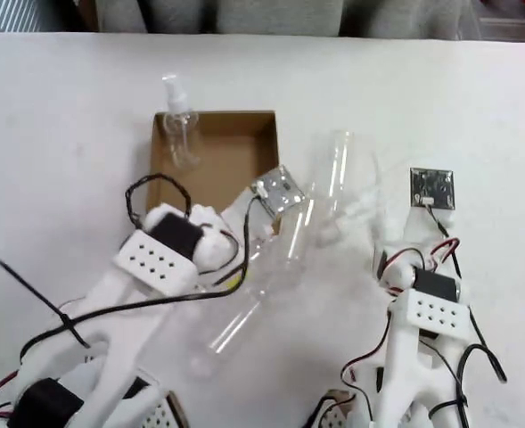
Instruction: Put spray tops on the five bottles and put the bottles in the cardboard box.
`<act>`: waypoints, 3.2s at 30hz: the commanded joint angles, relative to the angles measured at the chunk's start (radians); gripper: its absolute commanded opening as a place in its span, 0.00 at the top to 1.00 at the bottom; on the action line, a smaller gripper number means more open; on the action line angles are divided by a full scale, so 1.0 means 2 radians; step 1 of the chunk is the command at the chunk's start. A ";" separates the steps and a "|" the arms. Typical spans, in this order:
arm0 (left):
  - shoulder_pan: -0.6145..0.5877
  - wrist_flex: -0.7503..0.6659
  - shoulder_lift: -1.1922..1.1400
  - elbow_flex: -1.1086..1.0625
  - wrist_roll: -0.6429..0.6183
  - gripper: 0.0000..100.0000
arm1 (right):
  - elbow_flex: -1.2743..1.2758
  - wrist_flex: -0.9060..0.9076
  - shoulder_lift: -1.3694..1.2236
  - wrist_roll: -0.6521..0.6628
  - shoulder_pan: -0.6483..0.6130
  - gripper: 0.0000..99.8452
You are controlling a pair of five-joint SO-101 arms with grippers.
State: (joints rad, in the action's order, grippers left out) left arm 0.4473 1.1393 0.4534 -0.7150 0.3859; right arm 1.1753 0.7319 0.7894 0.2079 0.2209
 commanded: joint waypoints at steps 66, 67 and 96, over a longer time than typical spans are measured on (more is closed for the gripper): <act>-0.038 -0.058 -0.161 -0.042 -0.028 0.83 | 0.004 -0.011 0.009 -0.001 0.005 0.98; -0.048 -0.058 -0.151 -0.049 -0.018 0.83 | 0.004 -0.011 0.009 -0.001 0.005 0.98; -0.299 0.012 0.188 -0.186 0.082 0.71 | 0.009 -0.011 0.010 -0.001 0.005 0.98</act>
State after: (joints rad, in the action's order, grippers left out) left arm -0.1450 1.1607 0.7971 -1.0833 0.5439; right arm 1.2029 0.7273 0.7894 0.2079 0.2209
